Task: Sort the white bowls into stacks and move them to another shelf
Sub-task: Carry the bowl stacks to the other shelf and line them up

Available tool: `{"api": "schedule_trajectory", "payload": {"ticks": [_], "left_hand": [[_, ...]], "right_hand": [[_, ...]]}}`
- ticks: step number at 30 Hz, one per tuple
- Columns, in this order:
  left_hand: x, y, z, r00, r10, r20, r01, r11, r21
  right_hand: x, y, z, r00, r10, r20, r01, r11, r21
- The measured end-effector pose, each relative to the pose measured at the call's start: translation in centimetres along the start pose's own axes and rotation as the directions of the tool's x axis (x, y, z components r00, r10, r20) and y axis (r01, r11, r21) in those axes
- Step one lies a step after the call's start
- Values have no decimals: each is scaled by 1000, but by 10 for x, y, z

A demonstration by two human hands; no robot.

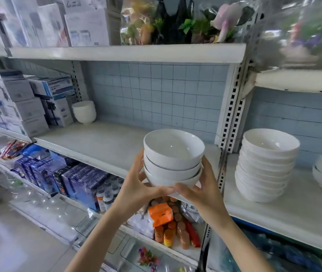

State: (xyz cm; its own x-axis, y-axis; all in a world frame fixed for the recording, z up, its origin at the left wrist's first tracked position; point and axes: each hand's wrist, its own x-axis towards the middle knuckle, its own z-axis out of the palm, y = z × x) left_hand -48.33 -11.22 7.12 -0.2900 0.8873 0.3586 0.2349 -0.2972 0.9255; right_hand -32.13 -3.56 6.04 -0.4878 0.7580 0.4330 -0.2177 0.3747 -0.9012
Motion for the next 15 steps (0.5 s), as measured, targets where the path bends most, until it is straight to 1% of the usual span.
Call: {"api": "schedule_trajectory", "payload": {"ticks": [5, 10, 15], "left_hand": [[28, -24, -37, 1000, -23, -12, 23, 1000, -16], [73, -56, -91, 999, -36, -9, 36, 999, -7], [122, -79, -147, 998, -63, 13, 64, 998, -24]], "right_hand": [[39, 22, 32, 1000, 26, 3, -26, 1000, -5], [94, 57, 73, 999, 30, 19, -31, 999, 8], [151, 82, 119, 999, 37, 2, -37, 999, 24]]}}
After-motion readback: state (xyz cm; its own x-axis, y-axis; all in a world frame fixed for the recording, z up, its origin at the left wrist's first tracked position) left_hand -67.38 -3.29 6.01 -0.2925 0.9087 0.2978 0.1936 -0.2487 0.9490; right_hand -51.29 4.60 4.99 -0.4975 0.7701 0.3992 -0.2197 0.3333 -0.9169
